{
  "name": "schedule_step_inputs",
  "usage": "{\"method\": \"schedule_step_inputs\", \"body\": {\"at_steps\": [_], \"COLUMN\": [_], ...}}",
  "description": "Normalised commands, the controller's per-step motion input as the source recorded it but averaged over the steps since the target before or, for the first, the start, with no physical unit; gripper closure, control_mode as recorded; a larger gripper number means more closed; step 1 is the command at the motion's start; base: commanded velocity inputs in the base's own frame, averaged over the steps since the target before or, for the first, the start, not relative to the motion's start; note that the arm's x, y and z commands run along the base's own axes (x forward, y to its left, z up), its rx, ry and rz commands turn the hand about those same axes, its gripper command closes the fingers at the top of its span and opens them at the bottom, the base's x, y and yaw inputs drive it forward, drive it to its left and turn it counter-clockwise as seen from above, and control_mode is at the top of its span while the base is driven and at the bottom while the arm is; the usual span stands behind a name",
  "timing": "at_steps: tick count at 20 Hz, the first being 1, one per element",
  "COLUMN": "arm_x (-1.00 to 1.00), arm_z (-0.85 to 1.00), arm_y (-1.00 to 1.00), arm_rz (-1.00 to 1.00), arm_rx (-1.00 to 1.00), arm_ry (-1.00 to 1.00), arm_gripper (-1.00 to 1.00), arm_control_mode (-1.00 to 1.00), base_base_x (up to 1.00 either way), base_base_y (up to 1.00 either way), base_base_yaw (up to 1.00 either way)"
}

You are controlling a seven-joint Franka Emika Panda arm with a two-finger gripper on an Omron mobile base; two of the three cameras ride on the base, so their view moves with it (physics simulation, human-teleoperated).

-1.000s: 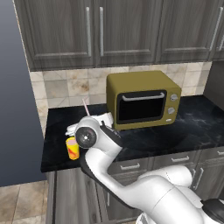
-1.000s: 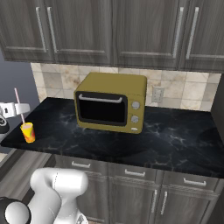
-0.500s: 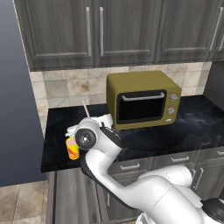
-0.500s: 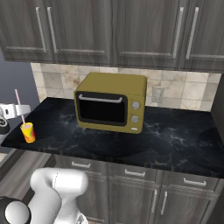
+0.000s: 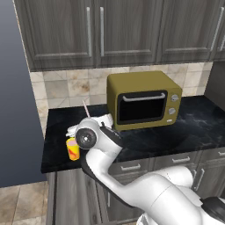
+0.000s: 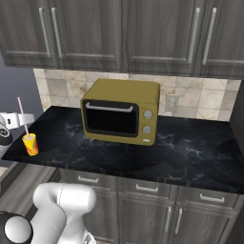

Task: Pick up the straw from the left drawer and put it inside the smoothie cup.

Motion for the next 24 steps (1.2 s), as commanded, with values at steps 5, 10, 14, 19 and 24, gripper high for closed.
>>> {"method": "schedule_step_inputs", "body": {"at_steps": [5, 10, 14, 19, 24], "arm_x": [0.01, 0.0, 0.0, 0.0, 0.0], "arm_z": [-0.06, -0.05, -0.1, -0.12, -0.07], "arm_y": [0.02, 0.0, 0.0, 0.0, 0.0], "arm_rz": [0.0, 0.0, 0.0, 0.0, 0.0], "arm_rx": [0.0, 0.0, 0.0, 0.0, 0.0], "arm_ry": [0.0, -0.01, 0.0, 0.0, -0.05], "arm_gripper": [1.0, 1.0, 1.0, 1.0, 1.0], "arm_control_mode": [-1.0, -1.0, -1.0, -1.0, -1.0], "base_base_x": [0.0, 0.0, 0.0, 0.0, 0.0], "base_base_y": [0.0, 0.0, 0.0, 0.0, 0.0], "base_base_yaw": [0.0, 0.0, 0.0, 0.0, 0.0]}}
